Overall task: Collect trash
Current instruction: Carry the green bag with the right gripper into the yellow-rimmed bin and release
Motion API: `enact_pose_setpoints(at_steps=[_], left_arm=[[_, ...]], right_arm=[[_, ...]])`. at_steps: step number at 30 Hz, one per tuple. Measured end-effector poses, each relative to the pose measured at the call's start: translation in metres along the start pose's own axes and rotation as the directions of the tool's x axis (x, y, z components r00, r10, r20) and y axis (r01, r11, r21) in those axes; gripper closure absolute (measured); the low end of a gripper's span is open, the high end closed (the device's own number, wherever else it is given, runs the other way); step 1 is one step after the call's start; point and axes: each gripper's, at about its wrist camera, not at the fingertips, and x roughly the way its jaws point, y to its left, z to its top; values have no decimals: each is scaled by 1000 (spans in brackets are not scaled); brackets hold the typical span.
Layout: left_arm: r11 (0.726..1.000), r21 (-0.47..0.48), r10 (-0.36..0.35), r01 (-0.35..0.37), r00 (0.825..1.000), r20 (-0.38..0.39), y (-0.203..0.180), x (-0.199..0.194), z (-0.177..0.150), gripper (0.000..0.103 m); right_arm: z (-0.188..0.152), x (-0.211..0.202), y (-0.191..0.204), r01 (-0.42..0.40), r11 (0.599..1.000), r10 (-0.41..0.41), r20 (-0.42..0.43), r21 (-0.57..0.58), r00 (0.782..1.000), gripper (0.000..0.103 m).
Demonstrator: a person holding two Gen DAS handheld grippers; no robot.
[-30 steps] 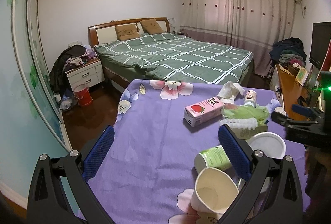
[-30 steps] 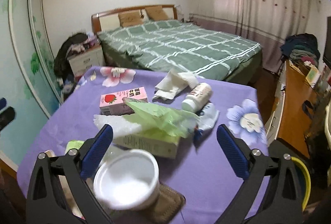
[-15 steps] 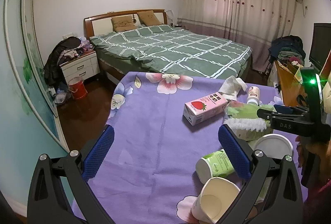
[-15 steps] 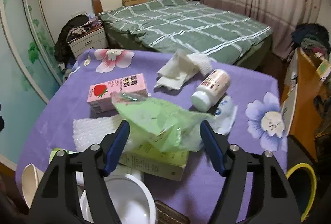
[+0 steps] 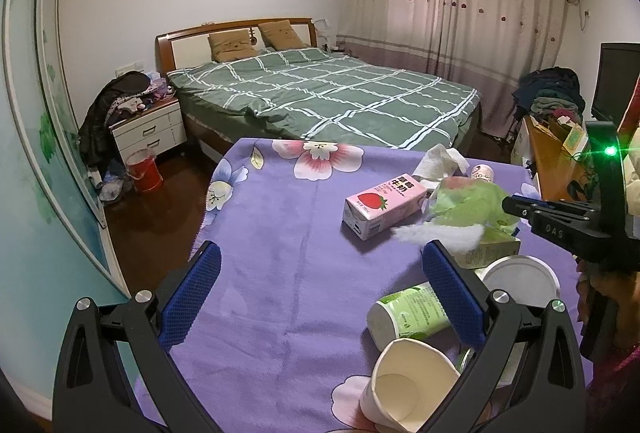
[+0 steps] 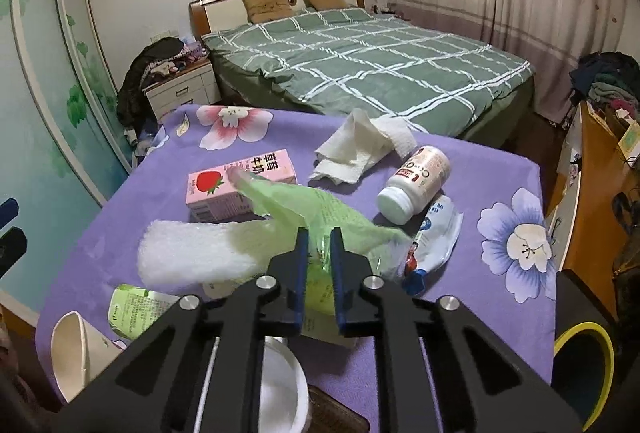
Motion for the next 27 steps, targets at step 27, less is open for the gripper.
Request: enact_pose_setpoints(at_steps=[27], left_arm=[[993,72,-100,99,995,13,-46,-47,-32,4]], right_arm=[[-100,-156,-151,249,910,-303,122,330,945,95]])
